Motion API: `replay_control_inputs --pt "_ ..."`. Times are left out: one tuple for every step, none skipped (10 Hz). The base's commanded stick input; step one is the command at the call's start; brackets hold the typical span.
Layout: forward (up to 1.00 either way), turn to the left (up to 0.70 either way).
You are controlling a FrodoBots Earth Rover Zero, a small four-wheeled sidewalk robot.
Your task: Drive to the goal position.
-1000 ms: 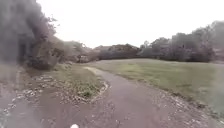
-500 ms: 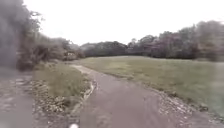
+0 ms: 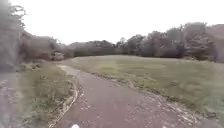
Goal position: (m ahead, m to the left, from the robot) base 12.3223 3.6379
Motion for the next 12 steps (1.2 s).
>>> replay_control_inputs --pt "0.85 0.01" --pt "0.85 0.01" --pt "0.85 0.01" --pt "0.85 0.01" --pt "0.85 0.01" --pt "0.85 0.01" --pt "0.85 0.01" --pt "0.85 0.01" --pt "0.85 0.01" --pt "0.85 0.01" --pt "0.85 0.01" --pt "0.85 0.01"
